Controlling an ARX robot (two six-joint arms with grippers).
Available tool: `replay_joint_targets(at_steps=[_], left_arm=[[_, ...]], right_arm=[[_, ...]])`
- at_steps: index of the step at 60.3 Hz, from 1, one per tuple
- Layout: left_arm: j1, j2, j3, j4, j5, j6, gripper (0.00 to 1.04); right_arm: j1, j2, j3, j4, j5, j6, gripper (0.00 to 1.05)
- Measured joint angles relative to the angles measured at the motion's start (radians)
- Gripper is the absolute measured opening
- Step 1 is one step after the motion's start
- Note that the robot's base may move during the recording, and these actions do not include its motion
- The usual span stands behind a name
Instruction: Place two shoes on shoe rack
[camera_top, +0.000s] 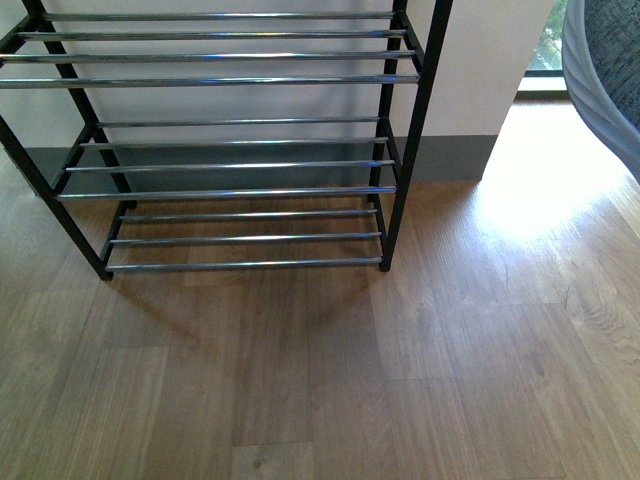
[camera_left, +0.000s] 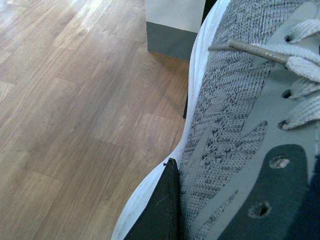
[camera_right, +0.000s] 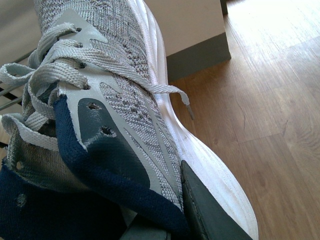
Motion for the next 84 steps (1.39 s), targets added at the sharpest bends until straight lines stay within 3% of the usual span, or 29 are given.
replay_joint_targets(at_steps=[84], left_arm=[[0.000,-0.002,0.000,0.000,0.000,0.000,0.02]], right_arm=[[-0.004,0.000,-0.001,0.000,-0.002,0.000,0.01]])
